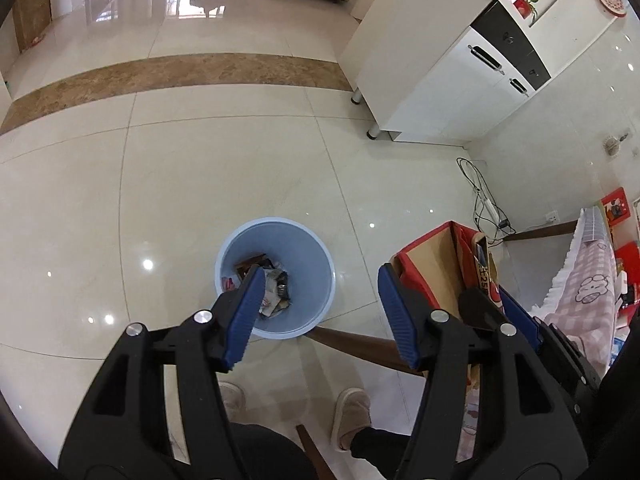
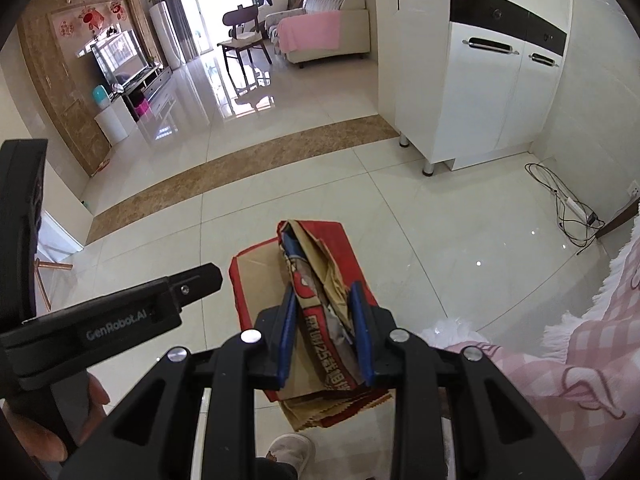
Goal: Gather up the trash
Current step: 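Open the right tool to drop the paper bag into the wastebasket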
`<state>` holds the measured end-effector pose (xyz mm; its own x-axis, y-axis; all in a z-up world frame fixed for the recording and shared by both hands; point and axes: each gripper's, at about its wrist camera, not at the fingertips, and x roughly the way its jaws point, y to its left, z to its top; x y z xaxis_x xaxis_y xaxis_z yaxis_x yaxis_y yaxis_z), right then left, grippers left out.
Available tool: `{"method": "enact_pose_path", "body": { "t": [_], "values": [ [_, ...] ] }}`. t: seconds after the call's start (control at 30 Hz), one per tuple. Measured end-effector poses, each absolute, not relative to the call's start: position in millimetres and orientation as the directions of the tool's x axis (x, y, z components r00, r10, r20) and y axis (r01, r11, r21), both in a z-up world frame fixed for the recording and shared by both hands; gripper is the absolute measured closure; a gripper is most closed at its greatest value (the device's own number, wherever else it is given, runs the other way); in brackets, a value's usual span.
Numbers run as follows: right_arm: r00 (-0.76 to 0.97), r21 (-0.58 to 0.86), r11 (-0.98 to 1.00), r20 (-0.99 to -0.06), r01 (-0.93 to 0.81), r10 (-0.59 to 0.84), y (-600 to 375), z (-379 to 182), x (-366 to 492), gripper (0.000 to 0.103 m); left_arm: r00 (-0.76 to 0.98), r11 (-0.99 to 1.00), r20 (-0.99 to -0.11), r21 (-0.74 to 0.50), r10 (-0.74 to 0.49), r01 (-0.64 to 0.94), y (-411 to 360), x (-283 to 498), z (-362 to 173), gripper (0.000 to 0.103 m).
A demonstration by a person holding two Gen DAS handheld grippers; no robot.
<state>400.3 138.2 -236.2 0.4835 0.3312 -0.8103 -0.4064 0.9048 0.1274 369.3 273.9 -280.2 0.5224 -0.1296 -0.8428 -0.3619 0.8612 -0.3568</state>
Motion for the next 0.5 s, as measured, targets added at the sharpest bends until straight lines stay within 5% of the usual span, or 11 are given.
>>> {"method": "enact_pose_path", "body": {
  "t": [0.5],
  "values": [
    [0.511, 0.129, 0.891, -0.78, -0.436, 0.362, 157.6, -225.1, 402.4, 0.074, 0.556, 0.869, -0.83, -0.299, -0.033, -0.395, 284.4, 354.5, -259.2, 0.039]
  ]
}}
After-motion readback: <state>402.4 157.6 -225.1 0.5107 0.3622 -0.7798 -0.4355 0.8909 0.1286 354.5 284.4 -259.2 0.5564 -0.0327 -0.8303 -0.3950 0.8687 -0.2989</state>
